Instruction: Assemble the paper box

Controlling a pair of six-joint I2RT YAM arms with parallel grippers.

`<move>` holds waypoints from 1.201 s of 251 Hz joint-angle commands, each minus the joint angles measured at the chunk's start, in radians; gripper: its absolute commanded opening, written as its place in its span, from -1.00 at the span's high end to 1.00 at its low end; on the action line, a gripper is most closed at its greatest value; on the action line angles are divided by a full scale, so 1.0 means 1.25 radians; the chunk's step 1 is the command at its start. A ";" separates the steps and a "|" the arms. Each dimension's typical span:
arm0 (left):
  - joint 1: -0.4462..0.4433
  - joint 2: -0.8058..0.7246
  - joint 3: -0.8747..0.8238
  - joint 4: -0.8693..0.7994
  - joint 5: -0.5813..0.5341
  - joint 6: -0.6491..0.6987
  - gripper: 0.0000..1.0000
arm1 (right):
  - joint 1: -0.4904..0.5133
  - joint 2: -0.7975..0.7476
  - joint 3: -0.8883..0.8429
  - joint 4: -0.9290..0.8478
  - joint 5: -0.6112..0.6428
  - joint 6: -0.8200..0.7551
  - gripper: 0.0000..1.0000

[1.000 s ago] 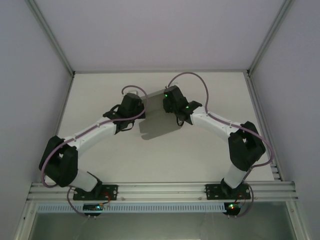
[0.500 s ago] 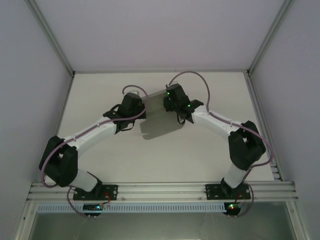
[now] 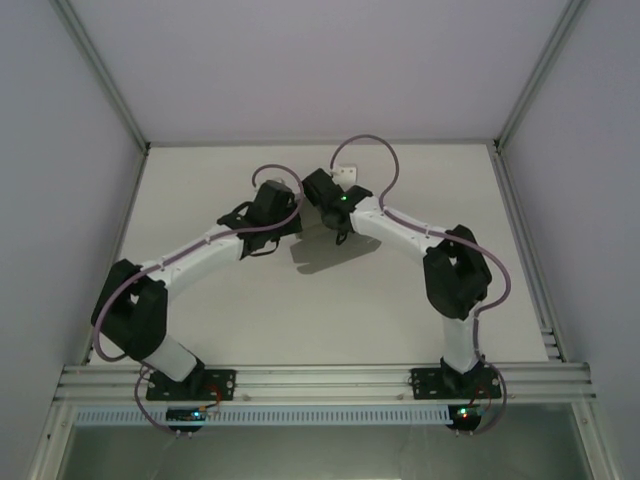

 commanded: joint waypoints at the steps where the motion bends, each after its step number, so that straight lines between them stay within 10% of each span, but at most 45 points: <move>1: 0.048 -0.022 -0.001 -0.135 -0.092 -0.070 1.00 | -0.089 0.009 -0.040 -0.108 0.253 0.088 0.76; 54: 0.048 0.006 0.019 -0.108 -0.063 -0.041 1.00 | -0.057 -0.110 -0.194 0.306 -0.028 -0.192 0.28; 107: 0.047 -0.003 0.012 -0.045 -0.048 0.041 1.00 | -0.045 -0.261 -0.289 0.409 -0.456 -0.324 -0.97; 165: 0.058 -0.017 0.029 -0.044 -0.030 0.168 1.00 | -0.048 -0.494 -0.432 0.438 -0.659 -0.333 -0.99; 242: 0.068 0.016 0.175 -0.316 0.206 0.584 1.00 | -0.106 -0.778 -0.525 0.208 -0.525 -0.281 -0.98; 301: -0.004 0.056 0.210 -0.477 0.171 0.735 1.00 | -0.196 -0.840 -0.544 0.040 -0.558 -0.231 -0.98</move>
